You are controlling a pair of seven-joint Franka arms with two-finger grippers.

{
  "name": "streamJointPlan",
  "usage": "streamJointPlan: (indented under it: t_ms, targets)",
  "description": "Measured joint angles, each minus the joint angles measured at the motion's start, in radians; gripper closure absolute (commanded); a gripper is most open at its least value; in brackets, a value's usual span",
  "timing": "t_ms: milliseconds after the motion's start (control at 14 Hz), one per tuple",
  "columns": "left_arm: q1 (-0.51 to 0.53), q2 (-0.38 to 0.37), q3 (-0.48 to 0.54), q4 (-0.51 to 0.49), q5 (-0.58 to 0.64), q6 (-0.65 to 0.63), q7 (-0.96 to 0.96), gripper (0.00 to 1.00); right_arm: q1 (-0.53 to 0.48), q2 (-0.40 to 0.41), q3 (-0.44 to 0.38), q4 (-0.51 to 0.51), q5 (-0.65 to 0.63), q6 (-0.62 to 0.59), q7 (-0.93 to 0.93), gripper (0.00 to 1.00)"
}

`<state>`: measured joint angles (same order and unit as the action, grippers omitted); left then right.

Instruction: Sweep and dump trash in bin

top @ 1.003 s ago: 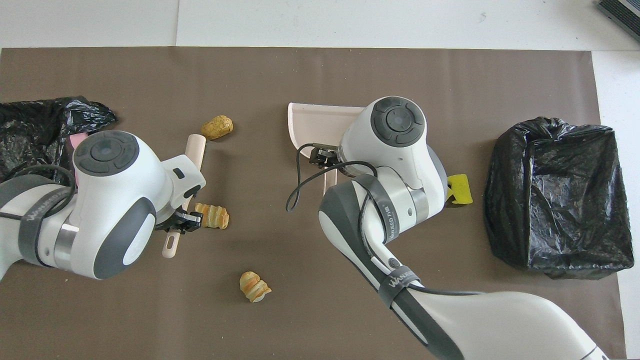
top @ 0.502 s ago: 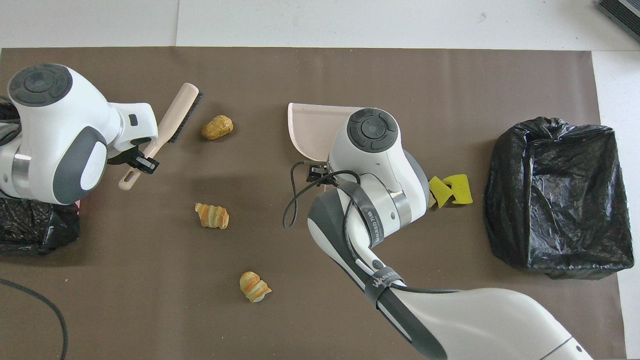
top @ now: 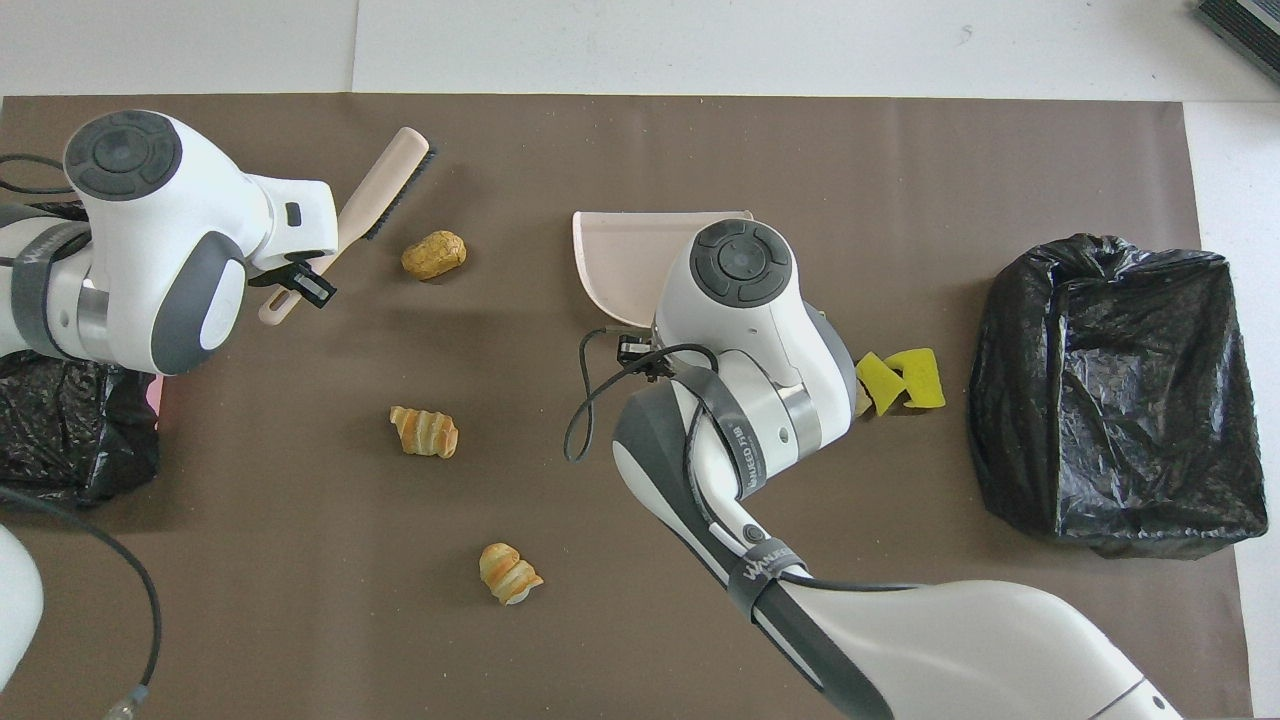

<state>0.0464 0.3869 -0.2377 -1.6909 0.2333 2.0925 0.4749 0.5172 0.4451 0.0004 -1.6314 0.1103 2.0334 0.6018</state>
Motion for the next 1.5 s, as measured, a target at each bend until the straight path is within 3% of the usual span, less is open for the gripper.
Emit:
streamJointPlan:
  t_ms: [502, 716, 1003, 1218, 1505]
  targets:
    - [-0.002, 0.014, -0.005, -0.053, 0.076, 0.022, 0.2, 1.0, -0.004, -0.007, -0.002, -0.002, -0.004, -0.034, -0.08, 1.0]
    - [-0.004, 0.005, -0.013, -0.052, 0.077, -0.035, 0.331, 1.0, -0.022, -0.031, -0.004, -0.001, -0.007, -0.056, -0.362, 1.0]
    - [-0.037, -0.027, -0.022, -0.075, 0.077, -0.103, 0.452, 1.0, -0.116, -0.141, -0.007, -0.006, -0.013, -0.184, -0.855, 1.0]
    - [-0.072, -0.099, -0.025, -0.158, 0.077, -0.151, 0.47, 1.0, -0.181, -0.241, -0.008, -0.071, -0.019, -0.228, -1.203, 1.0]
    - [-0.128, -0.219, -0.027, -0.282, 0.077, -0.219, 0.469, 1.0, -0.176, -0.296, -0.002, -0.185, -0.115, -0.206, -1.522, 1.0]
